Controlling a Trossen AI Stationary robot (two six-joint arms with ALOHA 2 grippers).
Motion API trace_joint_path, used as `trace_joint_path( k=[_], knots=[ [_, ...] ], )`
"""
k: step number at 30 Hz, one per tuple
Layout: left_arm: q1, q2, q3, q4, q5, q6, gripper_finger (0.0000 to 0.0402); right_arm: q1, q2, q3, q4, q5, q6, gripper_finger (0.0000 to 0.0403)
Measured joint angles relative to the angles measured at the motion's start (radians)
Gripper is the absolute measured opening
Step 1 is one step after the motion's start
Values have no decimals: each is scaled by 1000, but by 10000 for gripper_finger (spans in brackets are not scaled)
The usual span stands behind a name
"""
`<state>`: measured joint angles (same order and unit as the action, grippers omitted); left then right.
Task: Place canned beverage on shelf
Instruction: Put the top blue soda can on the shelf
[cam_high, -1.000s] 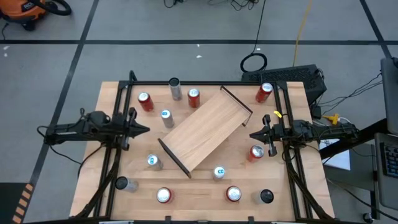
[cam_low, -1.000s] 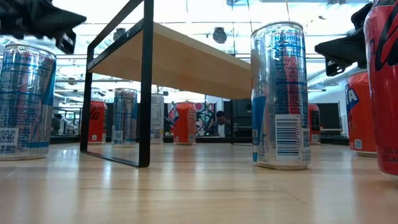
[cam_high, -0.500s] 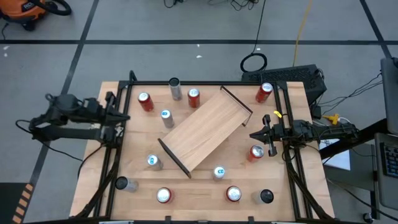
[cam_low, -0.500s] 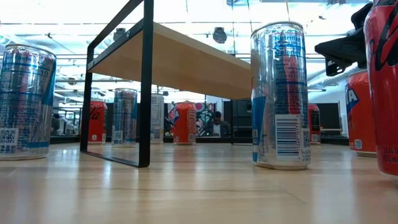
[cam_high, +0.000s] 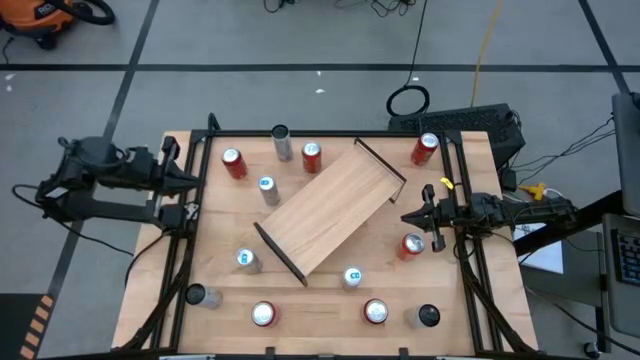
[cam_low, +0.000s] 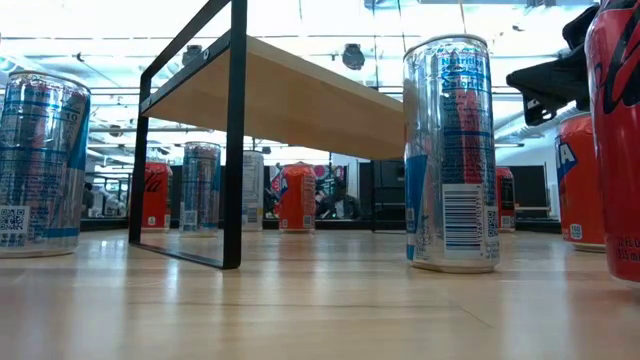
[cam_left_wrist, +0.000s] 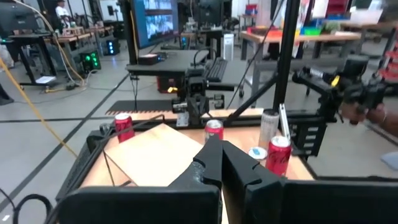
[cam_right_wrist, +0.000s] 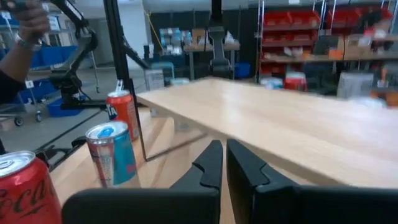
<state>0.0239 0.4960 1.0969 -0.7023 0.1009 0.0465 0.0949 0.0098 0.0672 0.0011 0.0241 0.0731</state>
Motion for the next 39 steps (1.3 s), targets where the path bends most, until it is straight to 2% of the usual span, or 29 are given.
trace_joint_path(
  k=[11,28,34,39],
  knots=[
    [0,33,0,2,-26,72,0,0,143,250,-178,5,87,0],
    [0,33,0,4,-39,65,0,0,518,790,-468,5,52,0],
    [0,33,-1,0,-39,64,0,0,616,910,-509,5,35,0],
    [0,33,-1,-28,-39,65,0,0,669,938,-565,5,-17,0]
  ],
)
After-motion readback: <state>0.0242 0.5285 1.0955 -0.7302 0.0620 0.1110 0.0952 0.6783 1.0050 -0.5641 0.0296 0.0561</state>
